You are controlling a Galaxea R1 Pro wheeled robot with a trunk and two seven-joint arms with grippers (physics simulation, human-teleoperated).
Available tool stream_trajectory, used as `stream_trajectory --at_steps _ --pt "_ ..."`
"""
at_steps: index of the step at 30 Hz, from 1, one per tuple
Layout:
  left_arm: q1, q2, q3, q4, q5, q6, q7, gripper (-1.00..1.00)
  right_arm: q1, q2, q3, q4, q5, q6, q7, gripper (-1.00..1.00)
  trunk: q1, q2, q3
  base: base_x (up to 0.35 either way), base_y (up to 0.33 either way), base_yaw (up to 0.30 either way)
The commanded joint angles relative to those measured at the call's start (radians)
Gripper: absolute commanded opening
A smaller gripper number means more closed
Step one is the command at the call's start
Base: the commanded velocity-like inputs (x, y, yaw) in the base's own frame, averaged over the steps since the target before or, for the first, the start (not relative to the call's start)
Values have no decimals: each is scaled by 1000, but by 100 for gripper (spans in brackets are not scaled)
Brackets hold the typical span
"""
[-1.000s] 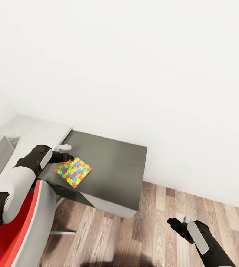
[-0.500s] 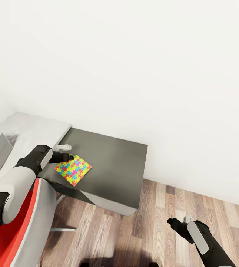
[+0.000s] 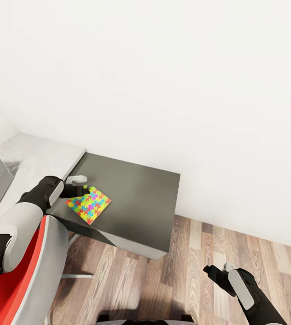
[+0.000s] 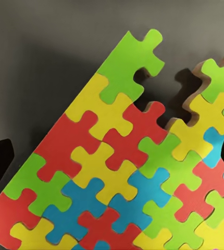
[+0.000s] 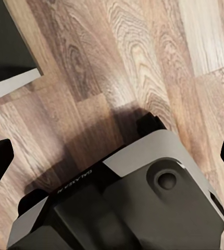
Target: Put all the toys in the child's room - the three board games (two on the bed and one on the table), the two jigsaw puzzles on the table, and the tennis ball on the table - inside the toy box on the table in the child's room.
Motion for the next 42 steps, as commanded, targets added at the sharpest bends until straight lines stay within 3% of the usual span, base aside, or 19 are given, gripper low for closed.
stream_trajectory --at_steps 1,14,20,30,42 --pt "1 1 -7 1 1 4 0 100 0 0 0 -2 -10 3 -9 100 1 -1 -3 0 0 0" --pt "1 1 -8 1 2 4 0 100 0 0 0 -2 -6 -3 -9 100 1 -1 -9 0 0 0" --pt "4 -26 -12 -32 -10 -1 25 100 2 8 -5 -3 -10 0 -11 100 1 -1 -9 0 0 0" --pt "7 -15 -15 -28 20 -1 26 100 4 -13 -5 7 -18 -39 -5 100 1 -1 -9 0 0 0" --pt "7 -13 -14 -26 12 -1 -3 100 4 -14 -5 7 -21 -40 -4 100 1 -1 -9 0 0 0"
